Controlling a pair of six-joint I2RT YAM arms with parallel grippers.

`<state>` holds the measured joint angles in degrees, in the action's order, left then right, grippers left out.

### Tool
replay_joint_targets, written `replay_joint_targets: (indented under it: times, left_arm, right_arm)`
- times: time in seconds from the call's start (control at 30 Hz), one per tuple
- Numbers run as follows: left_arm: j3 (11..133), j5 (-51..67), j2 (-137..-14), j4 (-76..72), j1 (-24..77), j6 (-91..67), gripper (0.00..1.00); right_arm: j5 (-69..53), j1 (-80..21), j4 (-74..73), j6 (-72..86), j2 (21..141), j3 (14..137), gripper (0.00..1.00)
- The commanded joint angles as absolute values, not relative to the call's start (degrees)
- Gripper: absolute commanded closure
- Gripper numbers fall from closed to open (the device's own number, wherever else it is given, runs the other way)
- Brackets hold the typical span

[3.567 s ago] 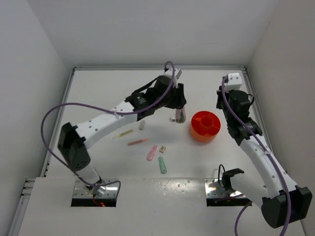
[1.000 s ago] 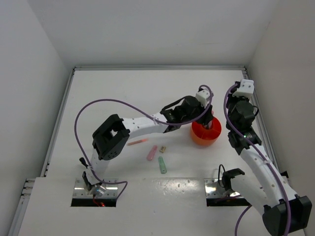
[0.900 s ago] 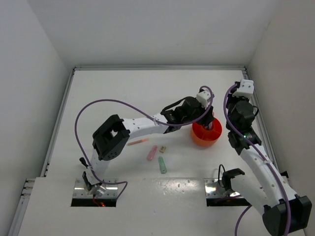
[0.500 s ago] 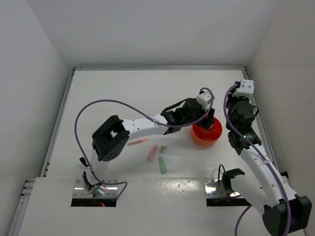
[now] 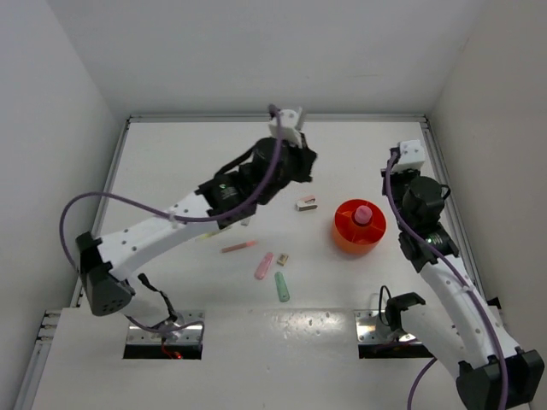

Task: Sort the stationery into containers
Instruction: Place the stationery in the storage box, then pick up the stationery from the center of the board.

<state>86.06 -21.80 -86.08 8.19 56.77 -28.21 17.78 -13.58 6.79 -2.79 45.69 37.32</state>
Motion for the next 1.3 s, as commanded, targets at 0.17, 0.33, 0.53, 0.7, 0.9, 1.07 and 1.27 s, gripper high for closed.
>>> replay_joint_targets:
  times: [0.17,0.33,0.53,0.7,0.9,1.07,1.27]
  left_arm:
    - [78.68,-21.56,-89.30,38.32,38.69,-29.63,0.21]
    - [76.90,-15.56,-96.32,38.32,34.90,-26.55,0.53]
    - [76.90,-16.87,-104.23,37.80,34.89,-26.54,0.57]
    - [76.90,-15.64,-106.70,37.18,34.89,-26.54,0.54]
    - [76.90,-14.33,-109.86,35.60,34.37,-26.54,0.50]
    - [77.52,-13.71,-111.80,35.60,33.75,-26.54,0.50]
    - [78.05,-13.18,-111.80,35.60,33.22,-26.54,0.71]
  right_arm:
    - [-16.33,-14.59,-13.96,-10.36,55.36,48.87,0.42]
    - [-17.75,-14.59,-12.92,-9.84,55.37,48.08,0.73]
    - [-17.84,-14.59,-13.54,-9.32,56.78,48.60,0.49]
    - [-14.42,-14.59,-12.30,-9.32,56.08,47.55,0.49]
    - [-14.41,-14.59,-12.30,-9.32,56.07,47.55,0.49]
    - [-13.89,-14.59,-12.30,-9.32,55.55,47.02,0.48]
    - [-13.89,-14.59,-11.78,-9.32,55.55,47.02,0.48]
